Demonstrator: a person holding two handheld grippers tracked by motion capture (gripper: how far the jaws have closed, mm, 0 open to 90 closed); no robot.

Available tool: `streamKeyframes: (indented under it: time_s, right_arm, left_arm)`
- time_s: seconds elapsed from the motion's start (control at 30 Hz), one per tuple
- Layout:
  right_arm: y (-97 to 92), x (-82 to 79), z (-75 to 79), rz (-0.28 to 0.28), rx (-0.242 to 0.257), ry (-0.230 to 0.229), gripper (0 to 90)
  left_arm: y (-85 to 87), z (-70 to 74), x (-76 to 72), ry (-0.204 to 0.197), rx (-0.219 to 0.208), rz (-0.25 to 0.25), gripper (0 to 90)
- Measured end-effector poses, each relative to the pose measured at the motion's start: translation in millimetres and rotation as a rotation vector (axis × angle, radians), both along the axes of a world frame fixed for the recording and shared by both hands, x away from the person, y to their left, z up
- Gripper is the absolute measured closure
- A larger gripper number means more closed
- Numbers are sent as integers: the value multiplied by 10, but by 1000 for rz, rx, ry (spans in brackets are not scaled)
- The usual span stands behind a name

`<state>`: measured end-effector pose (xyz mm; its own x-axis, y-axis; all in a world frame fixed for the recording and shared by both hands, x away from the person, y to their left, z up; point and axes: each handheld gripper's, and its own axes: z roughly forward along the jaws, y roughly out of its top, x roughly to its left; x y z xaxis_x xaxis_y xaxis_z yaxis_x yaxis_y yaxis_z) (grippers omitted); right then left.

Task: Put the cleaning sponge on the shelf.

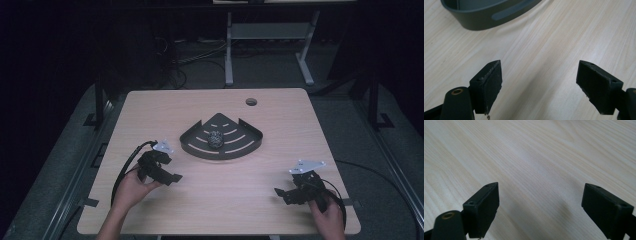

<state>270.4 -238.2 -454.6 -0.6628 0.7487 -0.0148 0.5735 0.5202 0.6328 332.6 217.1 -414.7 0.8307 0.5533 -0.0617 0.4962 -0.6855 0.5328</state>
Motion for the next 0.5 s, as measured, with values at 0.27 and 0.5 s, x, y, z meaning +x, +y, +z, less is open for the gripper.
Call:
streamKeyframes:
  time_s: [0.27, 0.5]
  right_arm:
    - [-3, -1, -1, -3, 0, -1, 141]
    - [7, 2, -10, -3, 3, 4, 141]
  left_arm:
    - [136, -37, -77, -18, -7, 26, 199]
    - [180, -74, -118, -19, -11, 38, 205]
